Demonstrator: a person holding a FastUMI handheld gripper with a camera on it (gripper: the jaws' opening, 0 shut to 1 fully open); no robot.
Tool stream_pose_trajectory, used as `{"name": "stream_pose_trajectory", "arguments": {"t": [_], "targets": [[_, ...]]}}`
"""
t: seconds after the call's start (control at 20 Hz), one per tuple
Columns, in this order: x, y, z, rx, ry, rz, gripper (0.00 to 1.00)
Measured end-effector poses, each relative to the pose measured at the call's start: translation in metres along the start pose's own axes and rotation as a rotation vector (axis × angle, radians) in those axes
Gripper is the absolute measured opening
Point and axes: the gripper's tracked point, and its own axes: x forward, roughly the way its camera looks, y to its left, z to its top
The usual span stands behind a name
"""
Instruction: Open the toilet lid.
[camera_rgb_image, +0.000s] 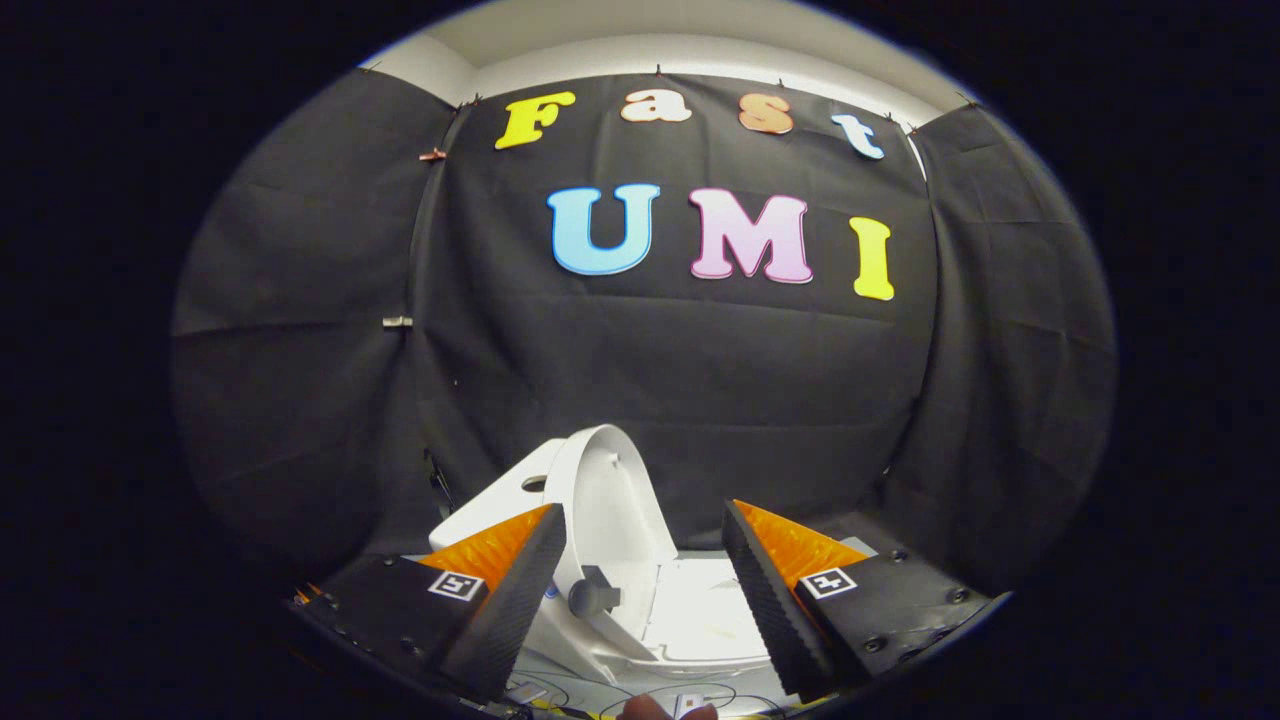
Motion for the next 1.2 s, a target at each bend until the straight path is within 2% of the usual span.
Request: {"name": "stream_pose_trajectory", "arguments": {"t": [0.6, 0.95, 1.2], "targets": [[-0.077, -0.120, 0.103, 0.109, -0.180, -0.090, 0.99], [-0.107, -0.189, 0.114, 0.127, -0.207, -0.163, 0.99], [-0.121, -0.226, 0.126, 0.043, -0.251, -0.230, 0.99]]}}
